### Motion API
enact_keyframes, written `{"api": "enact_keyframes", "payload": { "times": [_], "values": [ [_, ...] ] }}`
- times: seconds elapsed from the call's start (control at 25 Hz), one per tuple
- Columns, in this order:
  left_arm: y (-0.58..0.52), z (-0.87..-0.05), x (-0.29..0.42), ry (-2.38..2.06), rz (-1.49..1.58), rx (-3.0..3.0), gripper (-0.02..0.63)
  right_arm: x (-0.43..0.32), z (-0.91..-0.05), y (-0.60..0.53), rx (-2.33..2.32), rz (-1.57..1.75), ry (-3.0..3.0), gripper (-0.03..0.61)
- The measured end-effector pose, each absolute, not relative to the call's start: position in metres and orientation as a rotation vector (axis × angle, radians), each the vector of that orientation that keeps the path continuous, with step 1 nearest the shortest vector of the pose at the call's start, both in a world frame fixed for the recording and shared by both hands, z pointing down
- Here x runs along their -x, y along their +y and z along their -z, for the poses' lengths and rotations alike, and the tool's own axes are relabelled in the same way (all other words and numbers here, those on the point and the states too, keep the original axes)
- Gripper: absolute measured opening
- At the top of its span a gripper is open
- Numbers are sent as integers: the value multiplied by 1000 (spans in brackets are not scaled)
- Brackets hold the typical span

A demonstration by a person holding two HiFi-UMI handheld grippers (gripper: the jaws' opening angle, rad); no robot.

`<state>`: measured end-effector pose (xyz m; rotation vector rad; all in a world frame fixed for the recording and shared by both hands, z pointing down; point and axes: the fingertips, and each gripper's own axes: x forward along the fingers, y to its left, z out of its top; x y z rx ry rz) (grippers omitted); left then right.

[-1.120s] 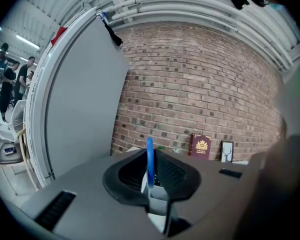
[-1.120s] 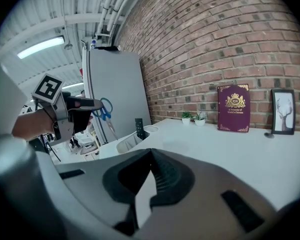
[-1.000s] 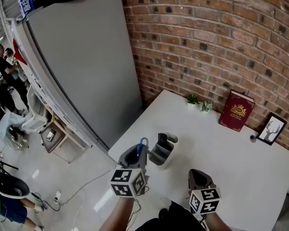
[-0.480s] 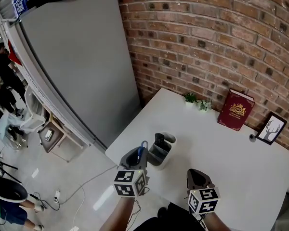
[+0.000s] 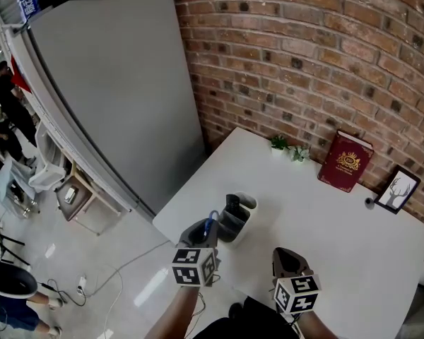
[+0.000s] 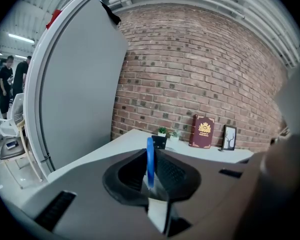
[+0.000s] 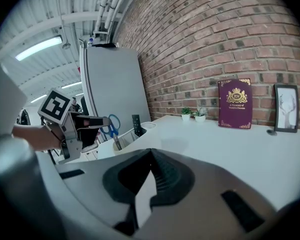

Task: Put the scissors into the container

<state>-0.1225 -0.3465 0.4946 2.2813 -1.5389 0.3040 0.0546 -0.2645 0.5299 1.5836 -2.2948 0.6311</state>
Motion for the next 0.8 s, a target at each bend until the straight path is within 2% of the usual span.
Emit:
{"api": "enact_keyframes", "payload": {
  "times": [0.8],
  "values": [
    [-343,-520,123,-1492,-330,-2212,43,-57,-531,-260,-1575,-641,-2288,0]
  ]
}}
